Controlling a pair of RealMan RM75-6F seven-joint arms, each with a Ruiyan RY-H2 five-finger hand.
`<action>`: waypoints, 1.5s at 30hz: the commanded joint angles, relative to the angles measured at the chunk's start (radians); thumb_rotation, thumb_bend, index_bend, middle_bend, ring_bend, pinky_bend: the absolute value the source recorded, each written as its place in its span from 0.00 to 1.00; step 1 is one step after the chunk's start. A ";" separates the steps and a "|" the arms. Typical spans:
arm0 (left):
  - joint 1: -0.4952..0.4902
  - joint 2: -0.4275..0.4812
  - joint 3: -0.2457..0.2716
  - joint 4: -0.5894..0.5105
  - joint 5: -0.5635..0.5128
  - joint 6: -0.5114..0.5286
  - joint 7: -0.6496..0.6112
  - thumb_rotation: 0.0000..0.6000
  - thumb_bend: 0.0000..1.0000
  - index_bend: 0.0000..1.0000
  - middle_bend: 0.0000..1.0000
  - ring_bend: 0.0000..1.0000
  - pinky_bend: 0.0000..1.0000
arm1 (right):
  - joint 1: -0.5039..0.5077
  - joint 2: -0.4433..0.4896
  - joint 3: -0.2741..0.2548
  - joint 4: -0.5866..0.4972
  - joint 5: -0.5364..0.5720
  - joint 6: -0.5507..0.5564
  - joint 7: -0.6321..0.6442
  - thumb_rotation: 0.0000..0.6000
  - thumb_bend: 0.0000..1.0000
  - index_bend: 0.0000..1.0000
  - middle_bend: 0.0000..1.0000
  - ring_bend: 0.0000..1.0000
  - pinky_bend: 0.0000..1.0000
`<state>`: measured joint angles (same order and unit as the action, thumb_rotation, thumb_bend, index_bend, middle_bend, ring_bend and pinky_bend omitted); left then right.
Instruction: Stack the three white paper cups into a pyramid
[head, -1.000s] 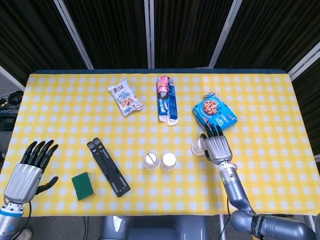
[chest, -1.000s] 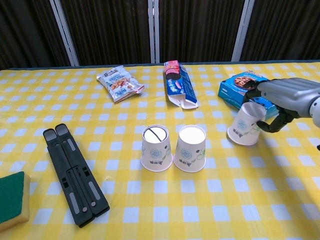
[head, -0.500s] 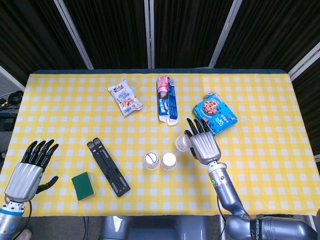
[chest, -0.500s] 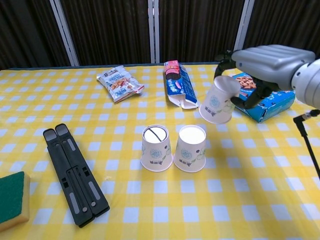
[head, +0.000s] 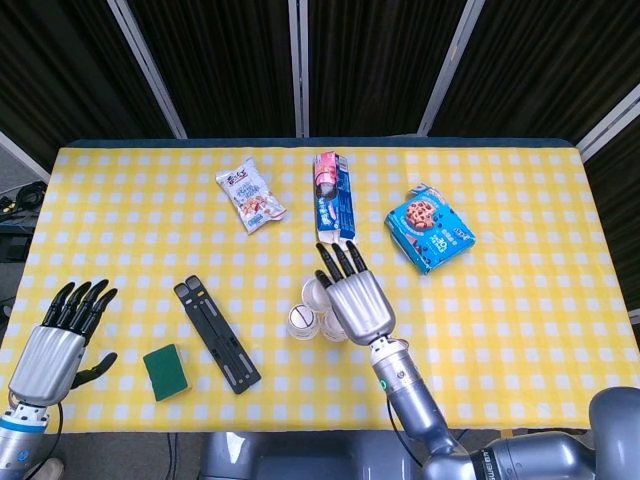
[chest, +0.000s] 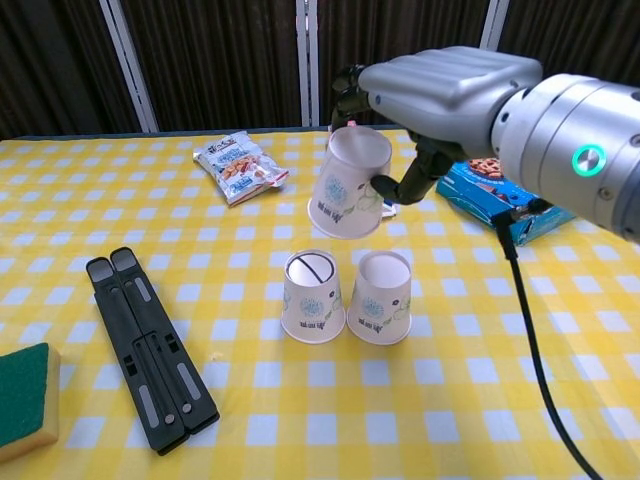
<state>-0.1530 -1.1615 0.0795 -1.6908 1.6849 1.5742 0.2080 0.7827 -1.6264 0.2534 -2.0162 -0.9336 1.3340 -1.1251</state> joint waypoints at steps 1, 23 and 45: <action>0.001 0.000 -0.003 0.000 0.000 -0.004 -0.001 1.00 0.21 0.00 0.00 0.00 0.00 | 0.010 -0.018 -0.015 -0.006 0.001 0.005 -0.004 1.00 0.38 0.37 0.03 0.00 0.00; 0.001 0.006 -0.030 0.003 -0.013 -0.042 -0.030 1.00 0.21 0.00 0.00 0.00 0.00 | 0.045 -0.051 -0.056 -0.002 0.071 0.004 0.002 1.00 0.38 0.37 0.02 0.00 0.00; 0.006 0.010 -0.038 -0.002 -0.003 -0.057 -0.035 1.00 0.21 0.00 0.00 0.00 0.00 | 0.066 -0.053 -0.075 -0.003 0.089 0.070 -0.055 1.00 0.37 0.37 0.02 0.00 0.00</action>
<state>-0.1472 -1.1517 0.0417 -1.6927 1.6821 1.5173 0.1736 0.8478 -1.6805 0.1799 -2.0168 -0.8485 1.4021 -1.1764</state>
